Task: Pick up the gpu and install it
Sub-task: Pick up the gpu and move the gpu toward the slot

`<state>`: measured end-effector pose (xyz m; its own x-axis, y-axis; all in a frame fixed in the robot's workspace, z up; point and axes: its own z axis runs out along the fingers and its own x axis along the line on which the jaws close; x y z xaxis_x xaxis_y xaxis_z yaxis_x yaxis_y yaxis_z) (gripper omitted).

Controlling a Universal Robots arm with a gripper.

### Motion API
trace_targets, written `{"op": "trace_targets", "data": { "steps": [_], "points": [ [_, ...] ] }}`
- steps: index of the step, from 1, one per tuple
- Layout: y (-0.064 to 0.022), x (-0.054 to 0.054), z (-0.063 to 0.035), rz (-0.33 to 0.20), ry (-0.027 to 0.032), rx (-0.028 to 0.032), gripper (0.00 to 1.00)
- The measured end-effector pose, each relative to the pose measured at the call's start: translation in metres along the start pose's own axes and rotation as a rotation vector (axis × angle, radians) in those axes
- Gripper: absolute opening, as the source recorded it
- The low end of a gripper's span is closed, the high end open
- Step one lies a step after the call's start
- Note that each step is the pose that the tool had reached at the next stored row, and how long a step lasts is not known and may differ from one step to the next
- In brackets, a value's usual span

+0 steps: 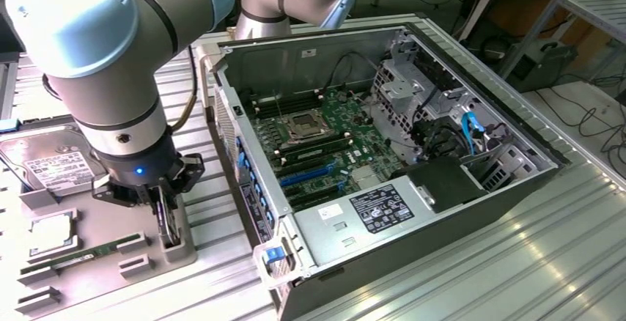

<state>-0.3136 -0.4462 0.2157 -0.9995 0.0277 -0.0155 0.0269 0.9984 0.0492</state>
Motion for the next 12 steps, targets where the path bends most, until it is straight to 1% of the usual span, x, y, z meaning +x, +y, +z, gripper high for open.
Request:
{"op": "trace_targets", "data": {
  "steps": [7,12],
  "points": [
    [0.0003,0.0,-0.0076,0.0,0.0003,0.0002,0.28],
    [0.0007,0.0,-0.0159,0.0,0.0003,0.0002,0.28]
  ]
}}
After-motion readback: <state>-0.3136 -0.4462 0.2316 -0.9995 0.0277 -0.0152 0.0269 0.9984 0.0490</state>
